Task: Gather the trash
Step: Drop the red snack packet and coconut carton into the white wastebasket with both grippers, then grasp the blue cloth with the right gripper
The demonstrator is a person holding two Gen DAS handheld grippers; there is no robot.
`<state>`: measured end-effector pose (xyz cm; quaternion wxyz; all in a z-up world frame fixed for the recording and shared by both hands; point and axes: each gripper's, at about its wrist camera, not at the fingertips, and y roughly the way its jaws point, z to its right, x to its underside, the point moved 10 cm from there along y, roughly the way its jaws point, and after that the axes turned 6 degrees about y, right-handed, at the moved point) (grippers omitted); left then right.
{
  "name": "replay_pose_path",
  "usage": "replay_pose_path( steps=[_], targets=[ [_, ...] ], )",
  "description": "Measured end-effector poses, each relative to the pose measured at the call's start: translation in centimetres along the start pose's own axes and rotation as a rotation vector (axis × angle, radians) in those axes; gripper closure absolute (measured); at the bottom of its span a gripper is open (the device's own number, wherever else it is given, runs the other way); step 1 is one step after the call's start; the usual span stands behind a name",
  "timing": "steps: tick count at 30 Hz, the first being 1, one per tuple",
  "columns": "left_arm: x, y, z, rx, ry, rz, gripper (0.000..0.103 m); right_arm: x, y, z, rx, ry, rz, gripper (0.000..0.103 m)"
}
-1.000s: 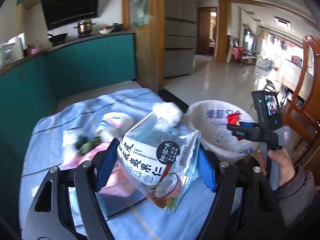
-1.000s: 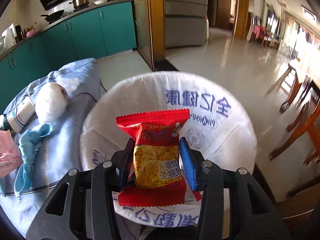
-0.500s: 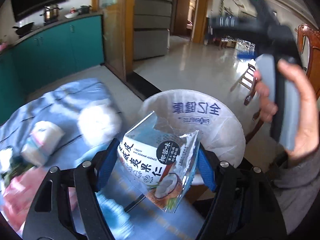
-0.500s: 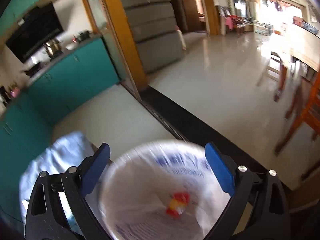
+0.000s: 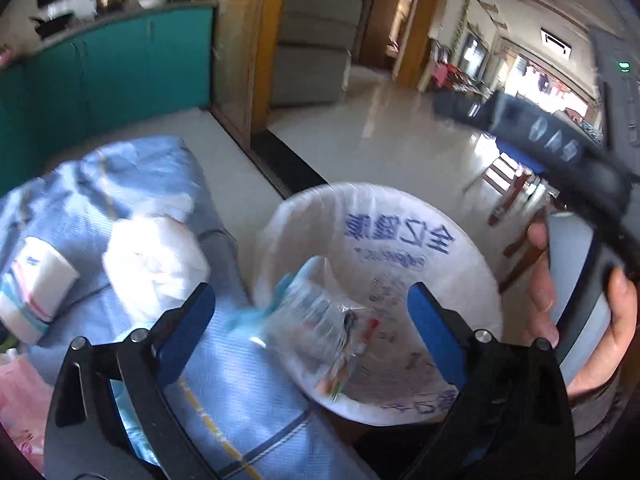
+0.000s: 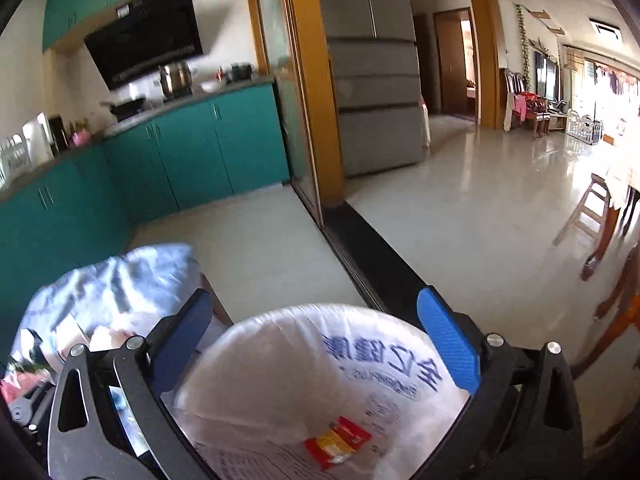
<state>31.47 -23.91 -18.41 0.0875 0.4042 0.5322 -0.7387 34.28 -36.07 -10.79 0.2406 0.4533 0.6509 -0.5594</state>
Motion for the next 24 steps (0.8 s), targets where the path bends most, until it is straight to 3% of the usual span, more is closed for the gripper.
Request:
replay_pose_path(
  steps=[1, 4, 8, 10, 12, 13, 16, 20, 22, 24],
  targets=[
    [-0.2, 0.2, 0.1, -0.001, 0.008, -0.01, 0.006, -0.5, -0.5, 0.4, 0.006, 0.028, 0.018, 0.003],
    [-1.1, -2.2, -1.9, -0.113, 0.009, 0.052, 0.006, -0.7, -1.6, 0.5, -0.043, 0.051, 0.025, 0.003],
    [-0.3, -8.3, -7.9, -0.419, -0.034, 0.135, 0.006, 1.9, -0.4, -1.4, -0.051, -0.002, -0.081, 0.003],
    [1.6, -11.9, -11.6, -0.581, -0.088, 0.155, 0.004, 3.6, 0.2, -4.1, -0.079, -0.072, -0.126, 0.003],
    [3.5, -14.1, -14.0, -0.65, -0.142, 0.148, 0.004, 5.3, 0.3, -7.5, -0.131, -0.152, -0.157, 0.003],
    [4.9, -15.3, -15.4, -0.675, -0.177, 0.139, 0.004, 6.0, -0.2, -9.6, -0.165, -0.197, -0.161, 0.003],
    [7.5, -17.7, -17.4, -0.71, -0.224, 0.127, 0.004, 8.9, -2.4, -15.2, -0.253, -0.348, -0.172, 0.017],
    [9.9, -20.8, -18.9, -0.752, -0.232, 0.132, 0.004, 11.9, -3.9, -18.5, -0.314, -0.447, -0.176, 0.029],
    [10.9, -21.9, -19.1, -0.741, -0.228, 0.136, 0.004, 14.6, -4.8, -20.5, -0.431, -0.511, -0.271, 0.03],
    [11.7, -22.2, -19.1, -0.723, -0.226, 0.126, 0.004, 16.1, -5.2, -21.4, -0.429, -0.564, -0.284, 0.03]
  ],
)
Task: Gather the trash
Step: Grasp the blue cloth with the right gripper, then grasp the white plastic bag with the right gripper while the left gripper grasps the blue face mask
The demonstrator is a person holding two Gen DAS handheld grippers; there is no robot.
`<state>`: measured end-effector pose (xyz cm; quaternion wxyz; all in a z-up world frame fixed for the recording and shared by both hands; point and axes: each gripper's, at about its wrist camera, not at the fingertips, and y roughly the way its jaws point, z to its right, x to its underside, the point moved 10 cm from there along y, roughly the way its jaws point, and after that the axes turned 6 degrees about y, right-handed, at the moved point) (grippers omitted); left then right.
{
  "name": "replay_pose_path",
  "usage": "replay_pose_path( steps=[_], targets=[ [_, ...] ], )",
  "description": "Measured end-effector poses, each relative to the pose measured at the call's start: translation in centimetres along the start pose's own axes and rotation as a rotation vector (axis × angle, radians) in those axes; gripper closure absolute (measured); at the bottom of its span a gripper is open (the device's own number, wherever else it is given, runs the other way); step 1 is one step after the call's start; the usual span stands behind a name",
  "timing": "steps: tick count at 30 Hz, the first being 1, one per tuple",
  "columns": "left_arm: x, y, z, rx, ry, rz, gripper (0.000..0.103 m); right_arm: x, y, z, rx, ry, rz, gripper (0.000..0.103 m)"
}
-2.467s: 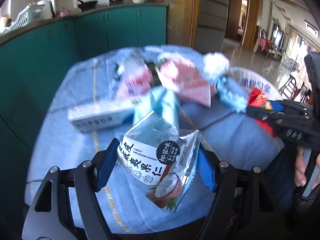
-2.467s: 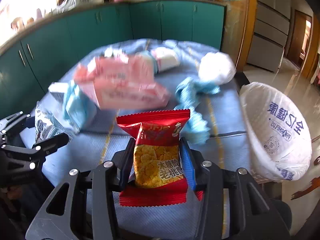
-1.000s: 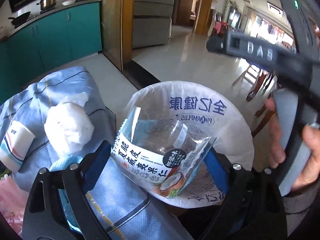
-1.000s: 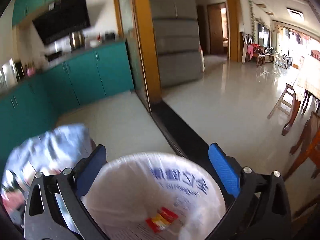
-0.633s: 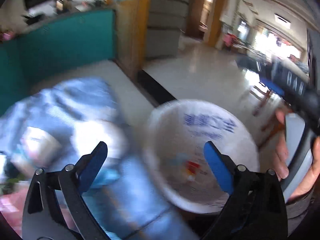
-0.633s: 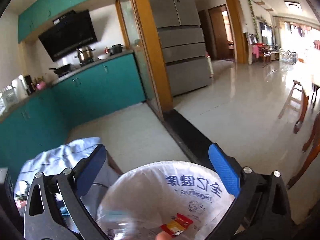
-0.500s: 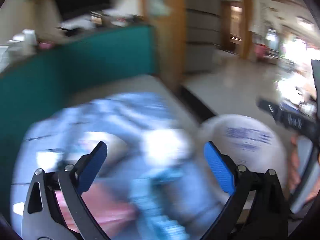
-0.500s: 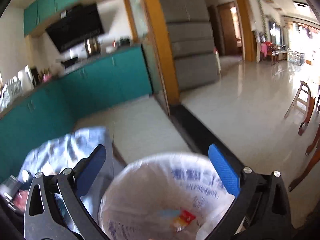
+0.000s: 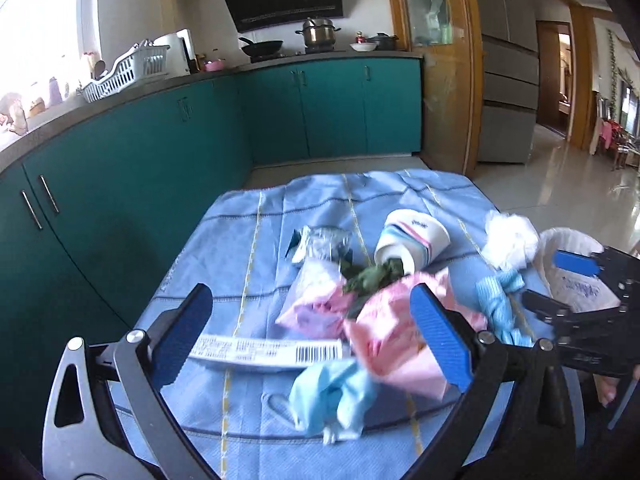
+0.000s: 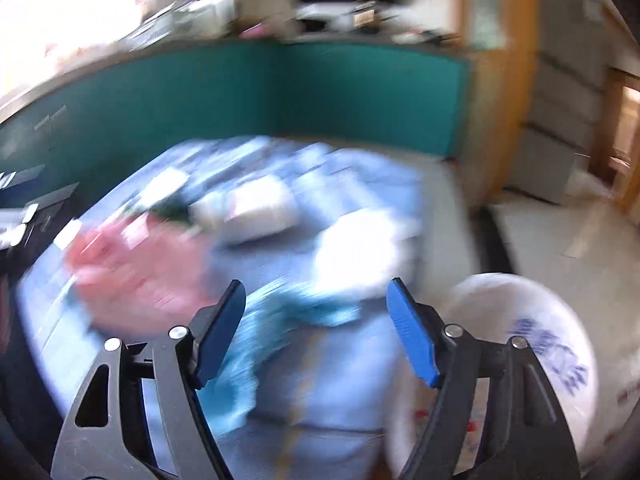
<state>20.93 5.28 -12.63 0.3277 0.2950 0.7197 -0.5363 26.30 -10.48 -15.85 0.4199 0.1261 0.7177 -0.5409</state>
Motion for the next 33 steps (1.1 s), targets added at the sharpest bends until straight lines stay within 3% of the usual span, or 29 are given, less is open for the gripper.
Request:
replay_pose_path(
  steps=[2, 3, 5, 8, 10, 11, 12, 16, 22, 23, 25, 28, 31, 33],
  targets=[
    [0.9, -0.1, 0.1, 0.023, 0.008, -0.02, 0.004, 0.8, 1.0, -0.6, 0.012, -0.015, -0.037, 0.032],
    [1.2, -0.1, 0.4, 0.036, 0.014, -0.027, 0.004, 1.3, 1.6, -0.7, 0.029, -0.017, -0.066, 0.042],
    [1.8, -0.1, 2.0, 0.074, 0.044, -0.04, 0.004, 2.2, 3.0, -0.5, 0.059, -0.007, -0.12, 0.051],
    [2.2, -0.2, 3.8, 0.109, 0.088, -0.045, 0.004, 2.3, 3.4, -1.1, 0.001, 0.036, -0.134, 0.052],
    [2.5, -0.2, 4.5, 0.123, 0.105, -0.045, 0.004, 2.4, 3.5, -1.8, -0.026, 0.028, -0.14, 0.062],
    [2.5, -0.1, 4.6, 0.127, 0.111, -0.047, 0.004, 2.6, 3.7, -2.3, -0.067, 0.031, -0.151, 0.076],
    [2.5, 0.1, 4.8, 0.129, 0.114, -0.05, 0.004, 2.7, 3.7, -2.7, -0.086, 0.03, -0.156, 0.079],
    [1.8, 1.4, 4.6, 0.158, 0.088, -0.057, 0.003, 2.8, 2.9, -2.5, -0.088, 0.017, -0.149, 0.08],
    [2.0, 4.7, 5.3, 0.276, -0.008, -0.163, 0.005, 2.8, 3.1, -2.1, -0.081, 0.027, -0.15, 0.08],
    [2.2, 4.9, 5.4, 0.284, -0.016, -0.176, 0.007, 2.8, 2.9, -2.2, -0.083, 0.016, -0.144, 0.08],
    [2.6, 5.0, 5.6, 0.281, 0.0, -0.185, 0.029, 2.5, 3.7, -2.5, -0.089, 0.008, -0.137, 0.079],
    [3.0, 5.0, 5.7, 0.29, 0.02, -0.187, 0.048, 2.4, 3.0, -2.5, -0.102, 0.009, -0.12, 0.079],
    [3.1, 4.6, 5.4, 0.3, 0.015, -0.181, 0.053, 2.0, 2.4, -2.3, -0.119, 0.022, -0.1, 0.077],
    [3.0, 4.2, 4.9, 0.267, 0.041, -0.16, 0.054, 1.1, 1.3, -1.7, -0.128, 0.042, -0.049, 0.072]
  ],
)
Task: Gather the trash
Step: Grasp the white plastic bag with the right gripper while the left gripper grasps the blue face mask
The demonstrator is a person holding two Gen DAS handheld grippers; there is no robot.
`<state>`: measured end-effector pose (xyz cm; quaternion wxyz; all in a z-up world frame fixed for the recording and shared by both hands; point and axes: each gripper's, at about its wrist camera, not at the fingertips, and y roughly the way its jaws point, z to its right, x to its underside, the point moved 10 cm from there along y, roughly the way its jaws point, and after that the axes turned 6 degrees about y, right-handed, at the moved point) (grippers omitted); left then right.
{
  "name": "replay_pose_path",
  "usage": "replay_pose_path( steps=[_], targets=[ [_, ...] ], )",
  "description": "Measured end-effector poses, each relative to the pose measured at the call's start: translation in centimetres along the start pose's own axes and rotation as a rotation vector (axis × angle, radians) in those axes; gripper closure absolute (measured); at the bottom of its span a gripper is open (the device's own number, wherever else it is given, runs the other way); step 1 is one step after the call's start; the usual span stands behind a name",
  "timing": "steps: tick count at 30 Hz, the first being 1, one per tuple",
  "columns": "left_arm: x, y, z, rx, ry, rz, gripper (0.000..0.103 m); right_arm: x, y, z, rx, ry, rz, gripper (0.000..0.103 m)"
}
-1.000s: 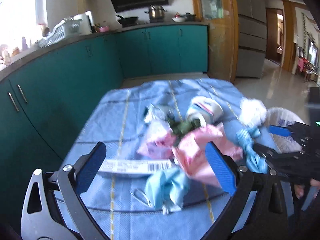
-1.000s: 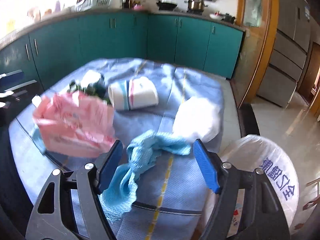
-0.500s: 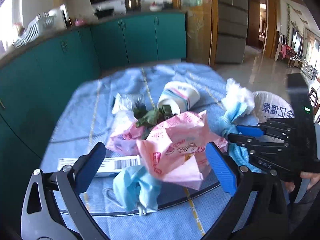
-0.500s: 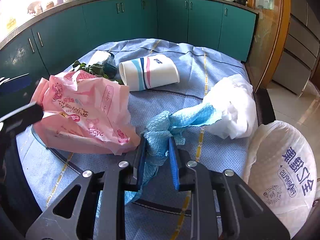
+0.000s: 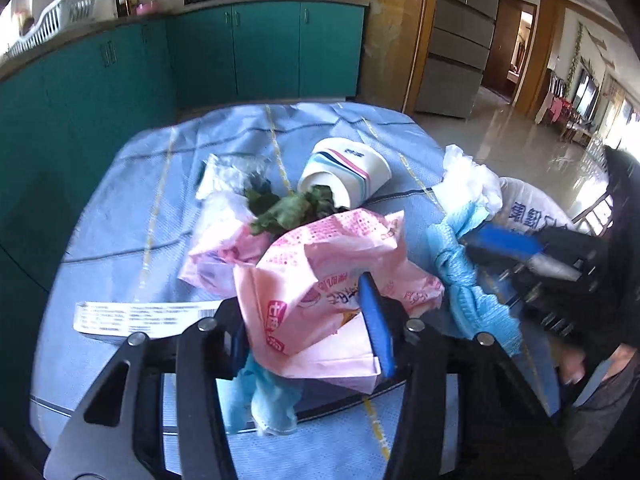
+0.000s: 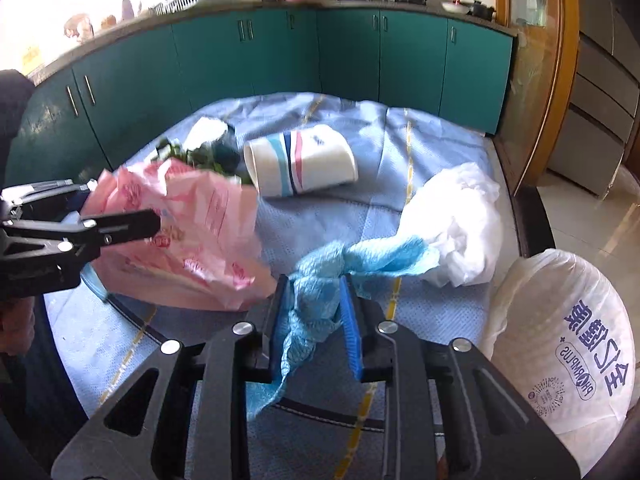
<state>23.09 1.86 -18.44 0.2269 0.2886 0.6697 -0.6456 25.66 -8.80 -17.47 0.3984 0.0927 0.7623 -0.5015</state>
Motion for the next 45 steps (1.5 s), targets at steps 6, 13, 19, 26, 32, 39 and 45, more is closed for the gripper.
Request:
replay_pose_path(
  steps=[6, 13, 19, 26, 32, 39, 45],
  targets=[
    [0.2, -1.0, -0.7, -0.041, 0.028, 0.011, 0.048, -3.0, -2.7, 7.1, 0.092, 0.267, 0.154, 0.036],
    [-0.8, -3.7, -2.0, -0.095, 0.023, 0.092, 0.017, -4.4, 5.0, 10.5, 0.16, 0.385, -0.011, 0.036],
    [0.1, -6.4, -5.4, -0.175, 0.017, 0.107, 0.012, -4.1, 6.9, 8.3, 0.145, 0.349, -0.043, 0.064],
    [5.5, -5.1, -5.0, -0.09, 0.069, -0.007, 0.01, -5.4, 3.1, 7.7, 0.166, 0.336, 0.138, 0.065],
    [6.0, -2.5, -3.5, -0.028, 0.03, -0.028, 0.01, -4.8, 1.6, 7.6, 0.124, 0.373, 0.162, 0.065],
    [5.1, -0.4, -2.9, -0.031, 0.006, -0.023, 0.024, -4.3, 1.3, 6.6, 0.152, 0.317, 0.151, 0.065],
    [5.1, -1.0, -3.4, -0.032, -0.003, -0.03, 0.061, -4.2, 1.8, 5.6, 0.17, 0.273, 0.14, 0.065]
  ],
)
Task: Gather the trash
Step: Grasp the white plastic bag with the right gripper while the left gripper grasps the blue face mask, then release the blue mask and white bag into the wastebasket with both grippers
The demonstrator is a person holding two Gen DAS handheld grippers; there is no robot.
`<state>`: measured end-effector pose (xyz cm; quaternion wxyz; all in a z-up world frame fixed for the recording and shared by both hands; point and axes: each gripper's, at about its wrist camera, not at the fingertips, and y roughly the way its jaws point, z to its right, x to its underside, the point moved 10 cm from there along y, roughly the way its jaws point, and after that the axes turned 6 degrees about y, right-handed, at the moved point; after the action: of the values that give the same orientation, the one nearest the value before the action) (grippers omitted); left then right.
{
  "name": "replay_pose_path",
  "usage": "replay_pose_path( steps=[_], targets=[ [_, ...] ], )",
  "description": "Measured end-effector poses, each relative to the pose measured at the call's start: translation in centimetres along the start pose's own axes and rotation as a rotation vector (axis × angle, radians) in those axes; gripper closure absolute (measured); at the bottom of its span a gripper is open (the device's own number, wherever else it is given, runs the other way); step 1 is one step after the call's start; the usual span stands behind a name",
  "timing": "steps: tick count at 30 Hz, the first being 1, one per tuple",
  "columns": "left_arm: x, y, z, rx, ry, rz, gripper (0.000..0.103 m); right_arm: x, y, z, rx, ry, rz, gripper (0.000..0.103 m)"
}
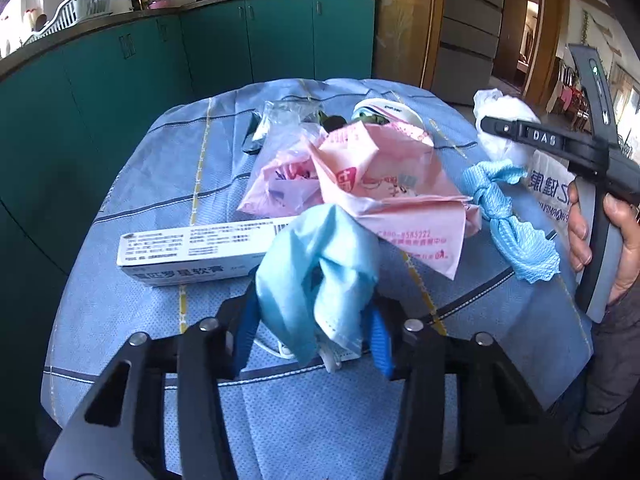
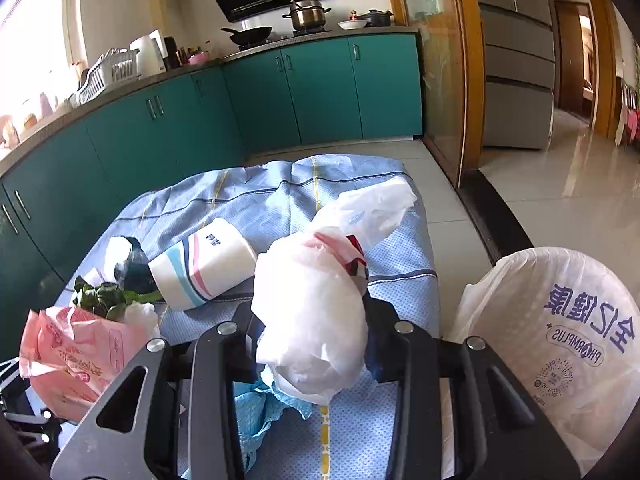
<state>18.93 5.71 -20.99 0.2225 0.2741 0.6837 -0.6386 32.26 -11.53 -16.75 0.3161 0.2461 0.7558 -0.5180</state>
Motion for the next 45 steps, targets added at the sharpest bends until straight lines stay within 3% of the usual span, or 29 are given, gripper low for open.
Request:
replay_pose_path(
  steps=[9, 18, 21, 27, 32, 39, 45],
  targets=[
    [-2.0, -5.3, -1.1, -0.102, 0.048, 0.116, 0.065, -0.1, -0.3, -0.1, 0.009, -0.01, 0.015, 0.065],
    [-4.4, -9.9, -3.2, -0.143, -0.022, 0.268, 0.064, -0.9, -2.5, -1.5, -0.005, -0.053, 0.085, 0.065],
    [-4.9, -10.3, -3.3, -0.128, -0.046, 0.301, 0.064, -1.6, -3.8, -1.4, 0.014, -0.059, 0.139, 0.065],
    [-6.6, -8.8, -2.2, -0.135, -0.054, 0.285, 0.064, -2.9, -6.1, 1.4, 0.078, -0.015, 0.201, 0.065],
    [-9.4, -7.7, 2.5, -0.086, -0.009, 0.3, 0.064, -3.1, -7.7, 5.9, 0.224, 0.016, 0.224, 0.065],
    [-12.7, -6.4, 12.3, 0.052, 0.118, 0.34, 0.062, -1.7, -10.4, 13.8, 0.436, 0.073, 0.216, 0.065],
    [-14.3, -3.9, 20.3, 0.188, 0.179, 0.312, 0.062, 0.1, -12.9, 21.0, 0.575, 0.205, 0.192, 0.065]
  ],
)
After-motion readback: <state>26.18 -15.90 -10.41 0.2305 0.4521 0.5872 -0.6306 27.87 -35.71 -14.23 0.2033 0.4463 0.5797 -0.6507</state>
